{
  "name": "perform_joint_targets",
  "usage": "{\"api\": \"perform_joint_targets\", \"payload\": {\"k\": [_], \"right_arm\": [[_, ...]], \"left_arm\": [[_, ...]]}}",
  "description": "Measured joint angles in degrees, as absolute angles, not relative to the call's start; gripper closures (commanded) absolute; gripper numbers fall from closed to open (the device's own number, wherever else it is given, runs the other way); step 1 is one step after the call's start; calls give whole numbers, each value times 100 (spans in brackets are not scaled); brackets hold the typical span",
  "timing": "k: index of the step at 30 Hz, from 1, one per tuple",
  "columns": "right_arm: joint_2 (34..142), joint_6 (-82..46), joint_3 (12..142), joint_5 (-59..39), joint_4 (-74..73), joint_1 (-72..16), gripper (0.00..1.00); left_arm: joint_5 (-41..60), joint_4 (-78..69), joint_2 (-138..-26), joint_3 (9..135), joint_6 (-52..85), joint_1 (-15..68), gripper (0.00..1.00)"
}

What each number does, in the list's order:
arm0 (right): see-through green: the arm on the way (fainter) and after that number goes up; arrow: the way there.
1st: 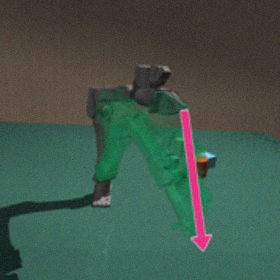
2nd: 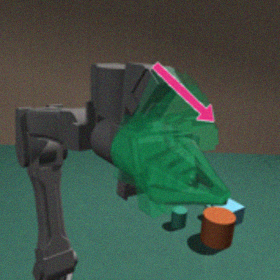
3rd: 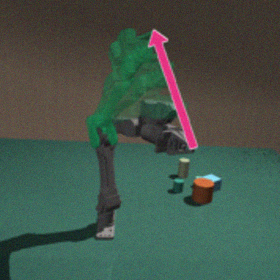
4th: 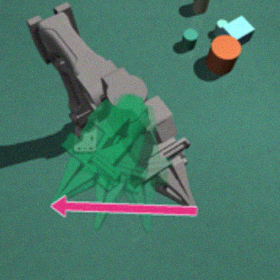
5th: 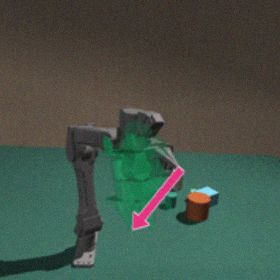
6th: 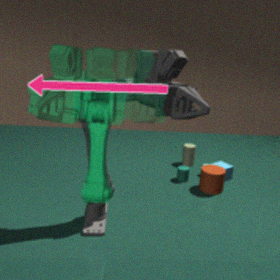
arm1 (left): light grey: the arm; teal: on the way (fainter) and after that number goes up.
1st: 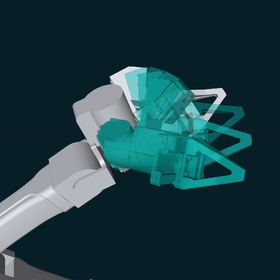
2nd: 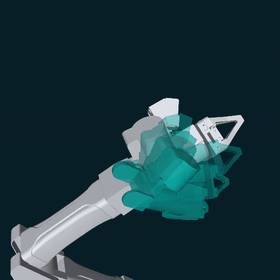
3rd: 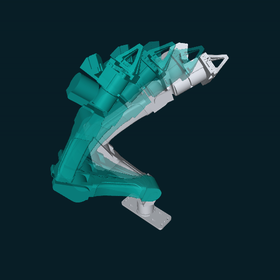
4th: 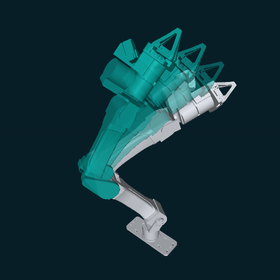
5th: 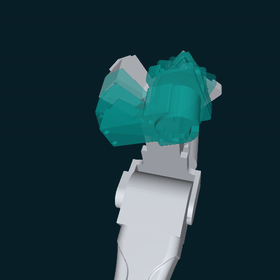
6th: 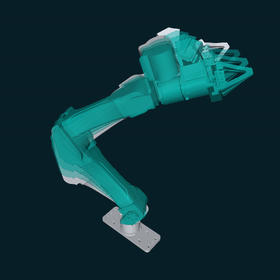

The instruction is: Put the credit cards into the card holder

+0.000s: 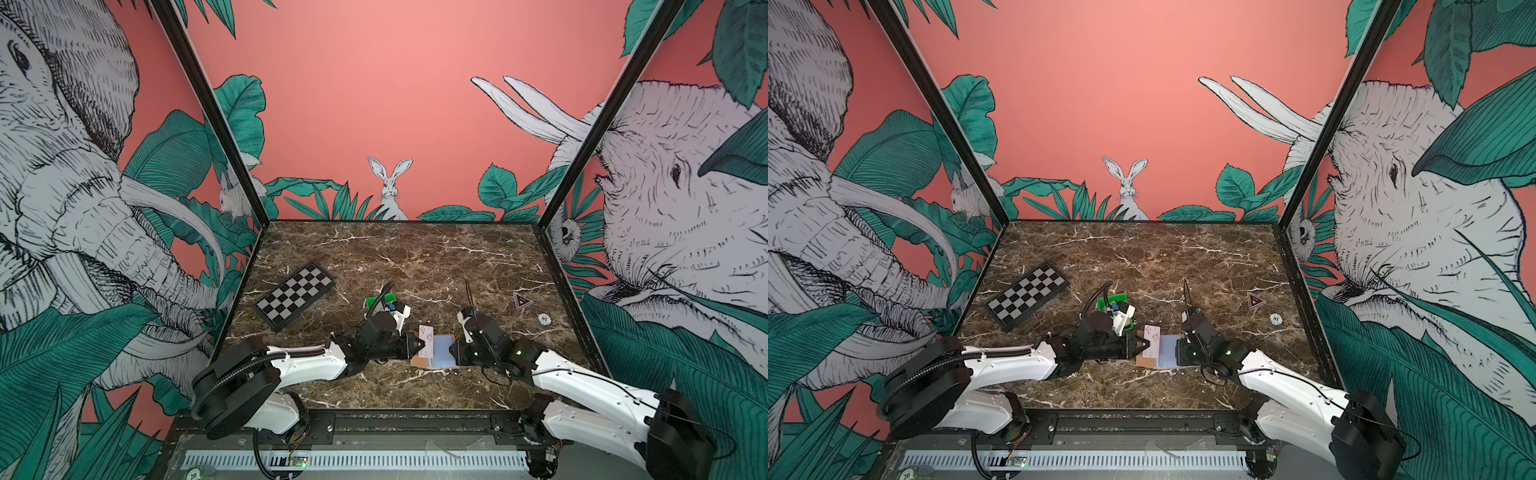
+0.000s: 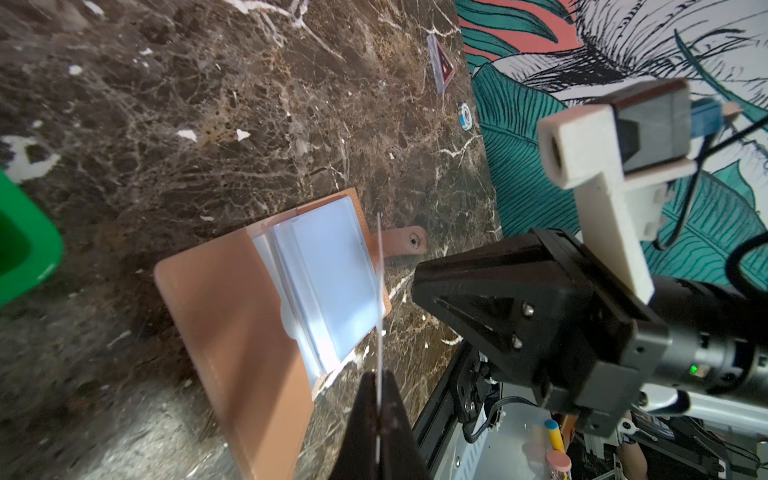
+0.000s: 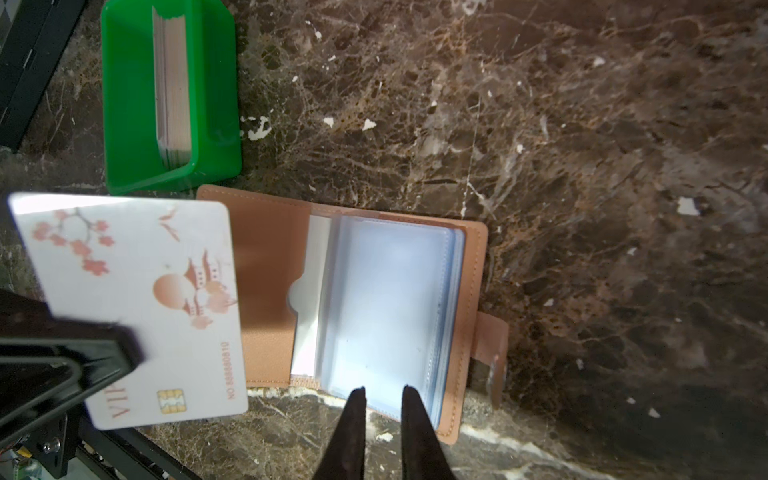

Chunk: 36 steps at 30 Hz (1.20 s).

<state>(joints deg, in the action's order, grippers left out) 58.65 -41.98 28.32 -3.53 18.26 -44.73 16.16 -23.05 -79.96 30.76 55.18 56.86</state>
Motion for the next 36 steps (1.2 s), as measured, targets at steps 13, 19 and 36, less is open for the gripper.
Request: {"api": "perform_joint_targets", "payload": {"k": [13,19,36], "right_arm": [[6499,-4195,2832,-384,1695,-4473,83],[6617,-4195,2832,-331,1723,-4473,83],[6869,-4198,2832,-209,1831,-4473,85]], "left_arm": [[1422,-2283,-8475,3374,5594,5885,100],[1278,-2095,-8530,3376,5596,5911,100],[1090,-1981,-8530,3369,5966,5911,100]]}}
